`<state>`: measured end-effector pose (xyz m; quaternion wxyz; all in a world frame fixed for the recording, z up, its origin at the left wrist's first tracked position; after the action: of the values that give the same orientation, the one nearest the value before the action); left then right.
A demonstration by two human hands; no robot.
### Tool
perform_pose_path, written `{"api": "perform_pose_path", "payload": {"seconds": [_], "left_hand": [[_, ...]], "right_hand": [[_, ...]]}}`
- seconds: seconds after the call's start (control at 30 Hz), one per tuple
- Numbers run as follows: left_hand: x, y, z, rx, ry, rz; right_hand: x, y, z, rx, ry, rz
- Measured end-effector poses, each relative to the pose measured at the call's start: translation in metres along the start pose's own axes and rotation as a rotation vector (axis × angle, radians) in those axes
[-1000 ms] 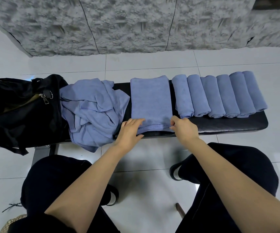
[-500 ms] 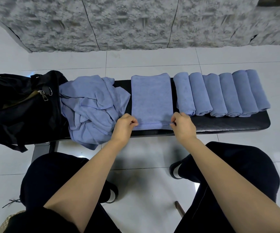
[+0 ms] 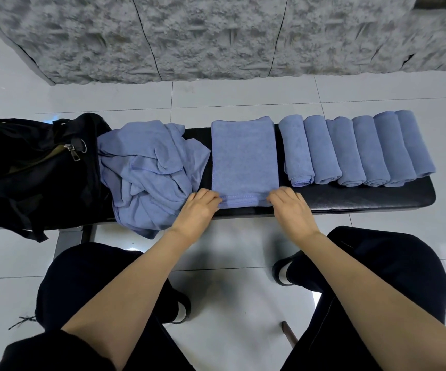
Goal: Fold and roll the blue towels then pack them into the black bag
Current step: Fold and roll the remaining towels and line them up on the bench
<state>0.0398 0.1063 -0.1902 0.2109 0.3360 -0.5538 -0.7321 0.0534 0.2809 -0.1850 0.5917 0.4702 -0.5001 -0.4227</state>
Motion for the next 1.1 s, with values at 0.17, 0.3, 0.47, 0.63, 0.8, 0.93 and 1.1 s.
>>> {"api": "perform_pose_path", "payload": {"seconds": [0.17, 0.3, 0.47, 0.63, 0.8, 0.93, 1.1], "left_hand": [[0.015, 0.006, 0.014, 0.09, 0.159, -0.05], [0.034, -0.013, 0.021, 0.254, 0.305, -0.145], [0.027, 0.008, 0.043, 0.086, 0.345, -0.05], [0.0, 0.004, 0.037, 0.068, 0.1, 0.089], [-0.004, -0.004, 0.025, 0.065, 0.077, 0.098], [0.006, -0.006, 0.03, 0.116, 0.145, 0.093], [0.02, -0.013, 0.022, 0.321, 0.289, -0.132]], "right_hand": [[-0.022, -0.005, 0.015, 0.232, -0.236, 0.26], [-0.03, -0.008, 0.02, 0.412, -0.353, 0.298], [-0.027, 0.009, 0.037, 0.15, -0.354, 0.092], [-0.002, 0.013, 0.026, -0.009, -0.083, -0.161], [0.003, 0.005, 0.016, 0.007, 0.004, -0.225], [-0.003, 0.008, 0.025, 0.016, -0.084, -0.163], [-0.011, 0.013, 0.02, 0.202, -0.137, -0.04]]}}
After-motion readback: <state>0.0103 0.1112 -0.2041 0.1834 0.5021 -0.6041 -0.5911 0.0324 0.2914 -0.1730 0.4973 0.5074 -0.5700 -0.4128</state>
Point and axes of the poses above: each hand's wrist, its own z-axis towards the middle knuckle, its own y-axis out of the back of the hand, x = y × z, the point moved 10 cm from there along z, towards the middle knuckle, and after that the axes turned 7 degrees about -y, right-handed, at the moved point
